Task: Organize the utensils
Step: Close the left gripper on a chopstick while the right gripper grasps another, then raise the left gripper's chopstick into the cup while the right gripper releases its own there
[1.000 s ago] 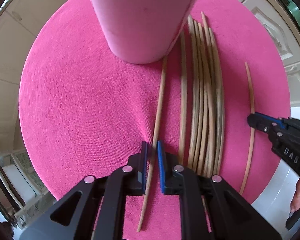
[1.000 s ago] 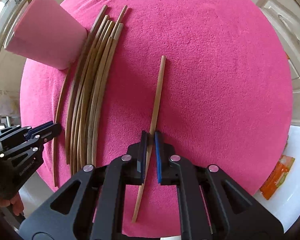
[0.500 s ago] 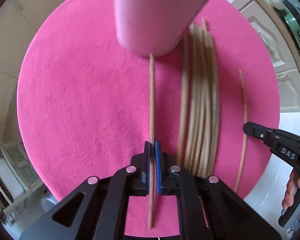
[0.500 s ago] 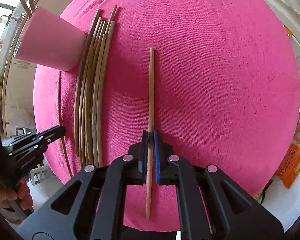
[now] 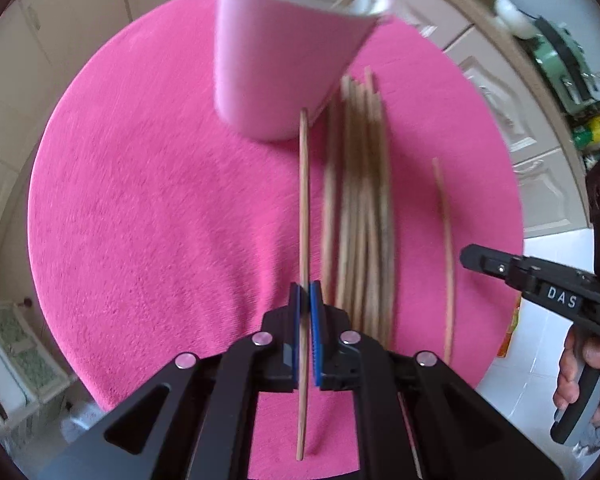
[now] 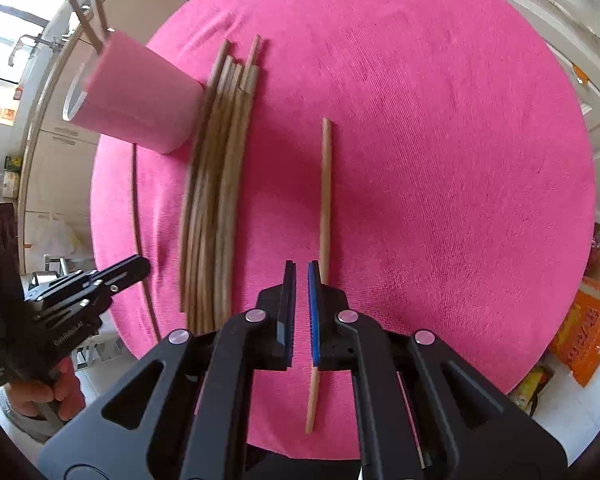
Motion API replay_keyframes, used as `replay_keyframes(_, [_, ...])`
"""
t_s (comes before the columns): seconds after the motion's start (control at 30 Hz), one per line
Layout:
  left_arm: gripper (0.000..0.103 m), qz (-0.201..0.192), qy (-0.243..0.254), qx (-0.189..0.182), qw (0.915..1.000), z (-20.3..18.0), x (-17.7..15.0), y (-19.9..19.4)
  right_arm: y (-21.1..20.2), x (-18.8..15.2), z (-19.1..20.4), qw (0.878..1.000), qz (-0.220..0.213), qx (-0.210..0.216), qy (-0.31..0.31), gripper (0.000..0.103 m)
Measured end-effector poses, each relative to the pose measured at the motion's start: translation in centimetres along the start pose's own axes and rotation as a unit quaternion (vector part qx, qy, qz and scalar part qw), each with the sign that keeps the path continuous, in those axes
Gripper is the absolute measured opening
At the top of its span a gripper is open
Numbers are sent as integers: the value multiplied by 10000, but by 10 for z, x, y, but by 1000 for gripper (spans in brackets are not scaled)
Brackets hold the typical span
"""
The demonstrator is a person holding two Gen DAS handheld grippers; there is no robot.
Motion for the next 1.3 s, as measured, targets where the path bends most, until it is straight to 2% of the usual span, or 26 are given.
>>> replay_keyframes(0.13, [5,-258,230,-189,9992,-8,1,-15,-15,3,6,9998,-149,111,-77,6])
replay_keyframes(0.33, [5,-313,235,-142,9991,-4,5,-23,-3,7,-6,9993,-36,-376,-15,7])
replay_keyframes(0.47, [5,-227,250,-37,9994,-9,7,-14,9,7,-7,9967,-27,-793,-142,7])
replay_keyframes(0.63, [5,-193,267,-40,9995,-15,9,-7,25,3,-8,9947,153,-1006,-141,7])
replay_keyframes(0.9, [5,-129,352,-39,9993,-25,12,3,32,6,-5,9935,251,-1095,-199,7])
replay_keyframes(1.1, [5,-213,608,10,9979,-36,17,-1,25,8,-6,9969,162,-773,-43,6])
replay_keyframes(1.3, [5,-459,851,-84,9953,-52,24,-18,-8,8,6,9993,-179,-287,-142,5])
Point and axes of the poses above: each gripper's, at about its wrist camera, not at the fingertips, and y roughly the way its jaws point, z to its left, x to its top, the point moved 9 cm from there along y, roughly the way its jaws point, and after that the axes turned 1 degree about -y, right-handed, at the moved point
